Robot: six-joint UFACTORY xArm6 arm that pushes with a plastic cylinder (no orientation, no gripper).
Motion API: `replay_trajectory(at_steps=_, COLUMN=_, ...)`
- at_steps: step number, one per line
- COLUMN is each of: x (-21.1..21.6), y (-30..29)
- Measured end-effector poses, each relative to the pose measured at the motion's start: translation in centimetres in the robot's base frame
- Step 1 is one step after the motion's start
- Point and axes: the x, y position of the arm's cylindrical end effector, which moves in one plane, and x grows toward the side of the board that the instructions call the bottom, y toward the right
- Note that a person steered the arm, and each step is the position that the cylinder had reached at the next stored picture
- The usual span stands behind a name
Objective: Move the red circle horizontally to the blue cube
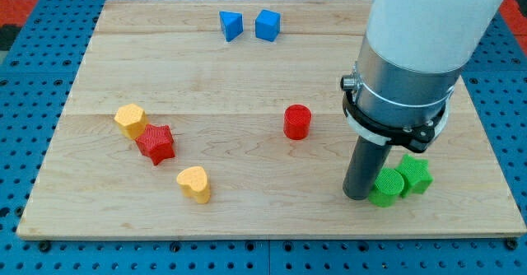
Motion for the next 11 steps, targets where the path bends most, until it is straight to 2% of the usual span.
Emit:
replay_trajectory(at_steps=3, x=-0.4, y=0.0)
replay_trajectory(at_steps=4, x=-0.9, y=-3.8)
replay_trajectory(at_steps=5, x=-3.1, y=-4.2)
replay_trajectory(at_steps=6, x=-7.4, y=-6.3)
replay_trajectory(at_steps=8, x=-18.0, y=-7.4)
replay_trajectory(at_steps=10, x=-20.5, y=-11.0)
replay_trajectory(at_steps=11, x=-21.7, y=-6.2)
